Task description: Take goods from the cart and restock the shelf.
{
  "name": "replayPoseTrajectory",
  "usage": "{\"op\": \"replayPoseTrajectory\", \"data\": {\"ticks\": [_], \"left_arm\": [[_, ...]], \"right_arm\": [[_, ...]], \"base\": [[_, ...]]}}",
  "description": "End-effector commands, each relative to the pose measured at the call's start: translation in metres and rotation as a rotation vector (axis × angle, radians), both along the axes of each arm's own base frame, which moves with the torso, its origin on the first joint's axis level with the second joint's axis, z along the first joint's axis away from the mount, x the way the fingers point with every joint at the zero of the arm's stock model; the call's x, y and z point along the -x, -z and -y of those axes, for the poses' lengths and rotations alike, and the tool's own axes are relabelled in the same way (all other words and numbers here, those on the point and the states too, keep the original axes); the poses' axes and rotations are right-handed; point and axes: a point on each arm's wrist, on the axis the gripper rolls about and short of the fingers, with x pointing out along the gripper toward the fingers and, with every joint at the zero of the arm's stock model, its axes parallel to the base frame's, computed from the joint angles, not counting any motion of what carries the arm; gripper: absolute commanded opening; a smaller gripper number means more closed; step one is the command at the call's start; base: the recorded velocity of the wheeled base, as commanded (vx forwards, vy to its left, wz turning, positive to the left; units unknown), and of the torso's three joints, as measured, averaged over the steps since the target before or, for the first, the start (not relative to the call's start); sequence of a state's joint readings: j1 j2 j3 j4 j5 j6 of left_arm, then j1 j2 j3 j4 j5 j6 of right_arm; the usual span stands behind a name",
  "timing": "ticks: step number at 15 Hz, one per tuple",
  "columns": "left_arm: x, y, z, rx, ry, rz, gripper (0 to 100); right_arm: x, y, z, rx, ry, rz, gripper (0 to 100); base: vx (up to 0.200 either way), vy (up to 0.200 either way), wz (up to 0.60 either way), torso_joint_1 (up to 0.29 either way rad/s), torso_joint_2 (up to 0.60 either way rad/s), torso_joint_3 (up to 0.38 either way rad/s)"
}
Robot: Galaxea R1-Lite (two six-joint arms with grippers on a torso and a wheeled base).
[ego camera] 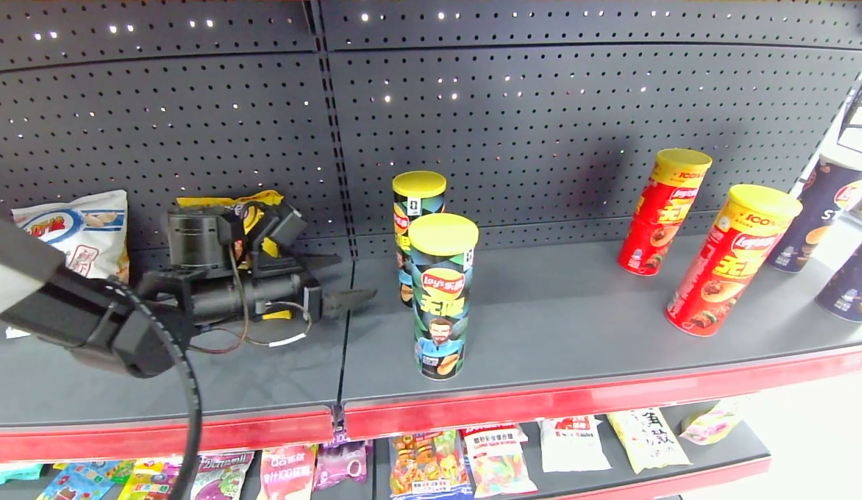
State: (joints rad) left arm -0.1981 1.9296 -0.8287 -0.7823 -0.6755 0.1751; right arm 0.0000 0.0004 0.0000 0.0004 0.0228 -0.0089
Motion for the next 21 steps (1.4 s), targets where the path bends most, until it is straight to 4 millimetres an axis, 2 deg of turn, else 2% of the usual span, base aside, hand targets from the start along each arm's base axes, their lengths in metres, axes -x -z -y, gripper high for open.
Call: {"op": "replayPoseTrajectory", "data": {"ticks": [1, 3, 4, 5, 8, 9, 10, 11, 13, 15, 16, 18, 21], "left_arm": [[0.047, -0.038, -0.037, -0.081, -0.062, 0.036, 100], [0.093, -0.054, -0.059, -0.113, -0.116, -0.019, 100], [0.104, -0.059, -0.062, -0.113, -0.130, -0.024, 100], [0.133, -0.072, -0.072, -0.112, -0.181, -0.040, 100], [0.193, -0.094, -0.085, -0.148, -0.355, -0.052, 100], [0.201, -0.097, -0.087, -0.157, -0.397, -0.041, 100], [0.227, -0.103, -0.089, -0.162, -0.537, -0.032, 100], [0.245, -0.108, -0.088, -0.134, -0.621, -0.013, 100], [0.267, -0.115, -0.087, -0.064, -0.743, 0.038, 100], [0.293, -0.115, -0.085, -0.059, -0.870, 0.126, 100], [0.300, -0.114, -0.084, -0.051, -0.865, 0.152, 100], [0.320, -0.112, -0.077, 0.029, -0.697, 0.261, 100], [0.339, -0.092, -0.071, 0.095, -0.531, 0.284, 100]], "right_arm": [[0.000, 0.000, 0.000, 0.000, 0.000, 0.001, 100], [0.000, 0.000, 0.000, 0.000, 0.000, 0.001, 100], [0.000, 0.000, 0.000, 0.000, 0.000, 0.001, 100], [0.000, 0.000, 0.000, 0.000, 0.000, 0.001, 100], [0.000, 0.000, 0.000, 0.000, 0.000, 0.001, 100], [0.000, 0.000, 0.000, 0.000, 0.000, 0.001, 100], [0.000, 0.000, 0.000, 0.000, 0.000, 0.001, 100], [0.000, 0.000, 0.000, 0.000, 0.000, 0.001, 100], [0.000, 0.000, 0.000, 0.000, 0.000, -0.001, 100], [0.000, 0.000, 0.000, 0.000, 0.000, 0.001, 100], [0.000, 0.000, 0.000, 0.000, 0.000, 0.001, 100], [0.000, 0.000, 0.000, 0.000, 0.000, 0.001, 100], [0.000, 0.000, 0.000, 0.000, 0.000, 0.001, 100]], "base": [[0.000, 0.000, 0.00, 0.000, 0.00, 0.000], [0.000, 0.000, 0.00, 0.000, 0.00, 0.000], [0.000, 0.000, 0.00, 0.000, 0.00, 0.000], [0.000, 0.000, 0.00, 0.000, 0.00, 0.000], [0.000, 0.000, 0.00, 0.000, 0.00, 0.000], [0.000, 0.000, 0.00, 0.000, 0.00, 0.000], [0.000, 0.000, 0.00, 0.000, 0.00, 0.000], [0.000, 0.000, 0.00, 0.000, 0.00, 0.000], [0.000, 0.000, 0.00, 0.000, 0.00, 0.000], [0.000, 0.000, 0.00, 0.000, 0.00, 0.000], [0.000, 0.000, 0.00, 0.000, 0.00, 0.000], [0.000, 0.000, 0.00, 0.000, 0.00, 0.000], [0.000, 0.000, 0.00, 0.000, 0.00, 0.000]]}}
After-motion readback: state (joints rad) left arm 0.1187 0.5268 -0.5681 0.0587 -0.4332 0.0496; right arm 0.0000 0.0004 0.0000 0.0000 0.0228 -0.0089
